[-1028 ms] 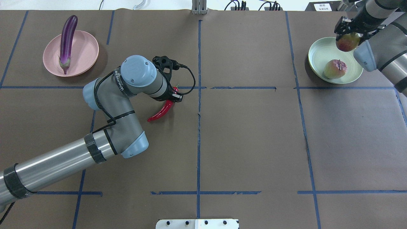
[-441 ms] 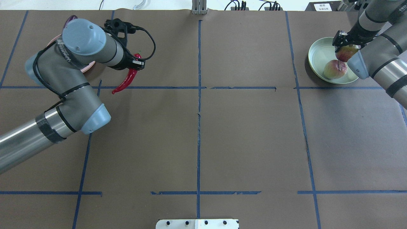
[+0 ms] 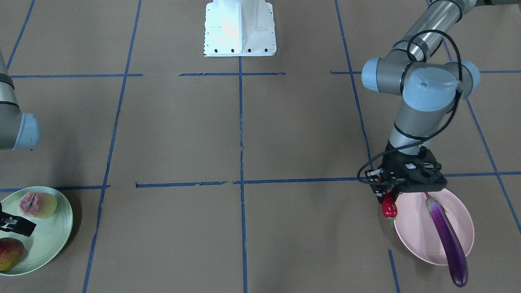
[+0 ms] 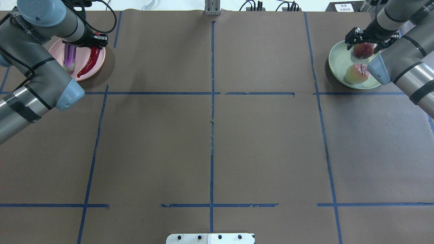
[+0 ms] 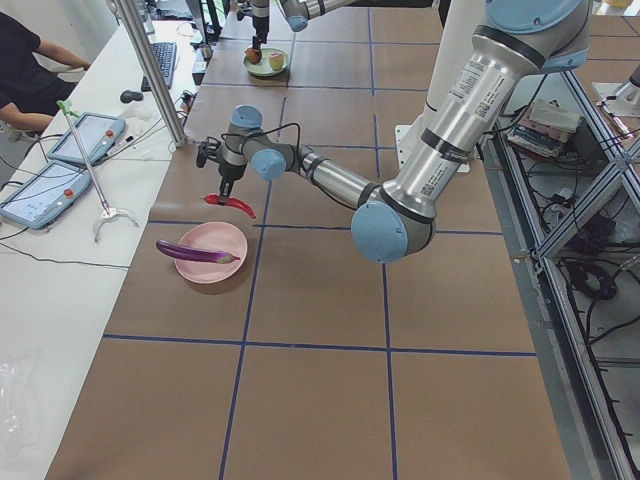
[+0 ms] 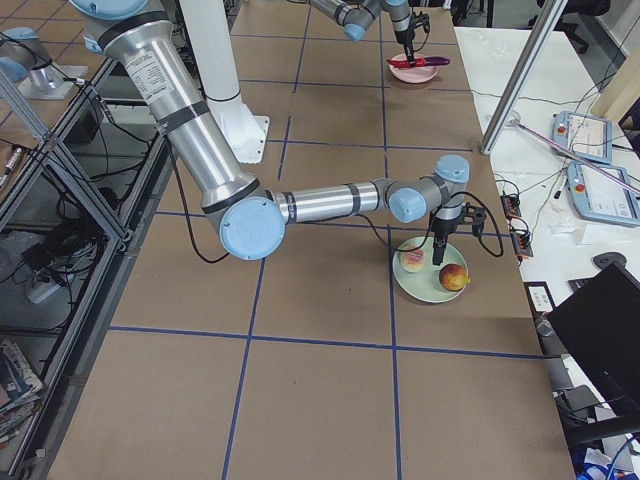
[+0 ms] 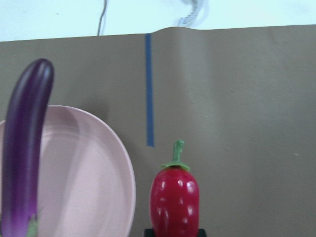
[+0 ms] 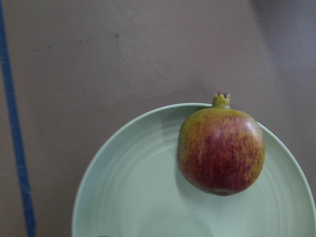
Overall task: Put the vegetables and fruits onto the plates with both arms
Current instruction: 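Release the apple on the green plate while the left gripper places the chili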
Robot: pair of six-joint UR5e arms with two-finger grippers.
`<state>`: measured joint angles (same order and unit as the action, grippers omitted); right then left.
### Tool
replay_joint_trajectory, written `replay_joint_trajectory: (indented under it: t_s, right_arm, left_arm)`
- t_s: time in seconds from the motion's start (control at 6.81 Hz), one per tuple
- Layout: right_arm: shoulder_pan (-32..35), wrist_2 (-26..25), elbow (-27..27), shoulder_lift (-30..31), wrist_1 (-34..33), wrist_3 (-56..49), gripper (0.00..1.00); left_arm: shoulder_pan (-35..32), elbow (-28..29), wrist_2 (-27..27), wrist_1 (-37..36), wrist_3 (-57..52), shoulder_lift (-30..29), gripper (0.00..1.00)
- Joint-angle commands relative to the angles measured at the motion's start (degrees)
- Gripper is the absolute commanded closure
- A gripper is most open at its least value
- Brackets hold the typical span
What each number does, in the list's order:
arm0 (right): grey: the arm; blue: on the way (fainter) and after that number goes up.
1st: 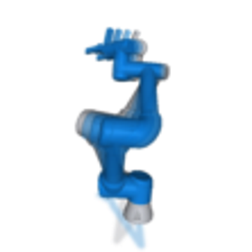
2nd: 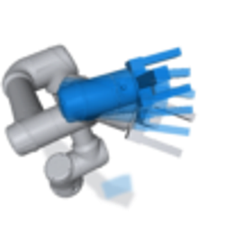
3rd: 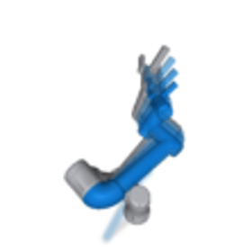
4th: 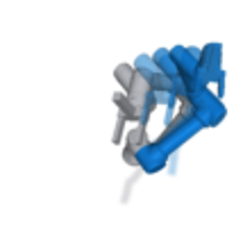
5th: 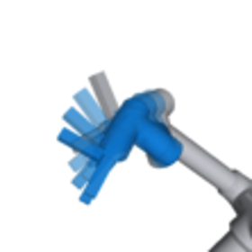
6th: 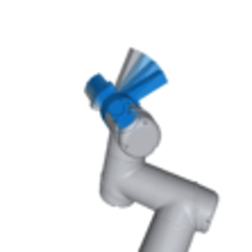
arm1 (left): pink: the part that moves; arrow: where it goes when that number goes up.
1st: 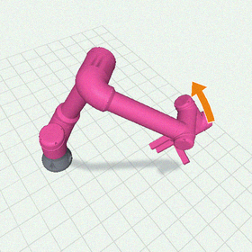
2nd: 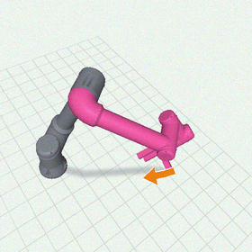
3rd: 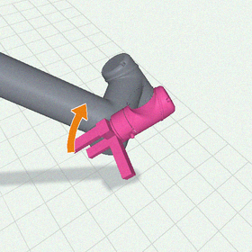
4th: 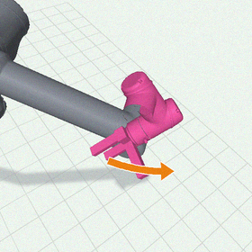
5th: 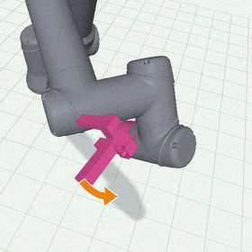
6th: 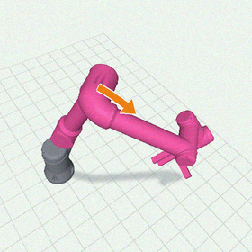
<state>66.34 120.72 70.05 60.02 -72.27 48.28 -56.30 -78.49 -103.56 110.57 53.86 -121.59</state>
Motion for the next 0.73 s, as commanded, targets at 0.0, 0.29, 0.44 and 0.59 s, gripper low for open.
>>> replay_joint_trajectory:
  t_s: [0.0, 0.29, 0.44, 0.59]
  right_arm:
    - [0.8, 4.4, 10.0, 2.5, -1.5, 5.9, 0.0]
    - [0.8, 7.1, 16.9, 5.4, -2.5, 11.9, 0.0]
    - [0.8, 7.9, 18.7, 6.2, -3.9, 12.1, 0.0]
    - [0.9, 9.3, 22.1, 7.5, -7.1, 11.8, 0.0]
  left_arm:
    - [-2.5, 8.7, 0.2, 1.0, 5.4, -2.3, 0.91]
    - [-2.4, 18.2, 1.3, 13.5, 6.8, -4.0, 0.0]
    - [-2.5, 19.1, 1.6, 13.8, 6.3, -4.5, 0.0]
    - [-3.5, 18.7, 1.1, 13.9, 4.8, -4.5, 0.0]
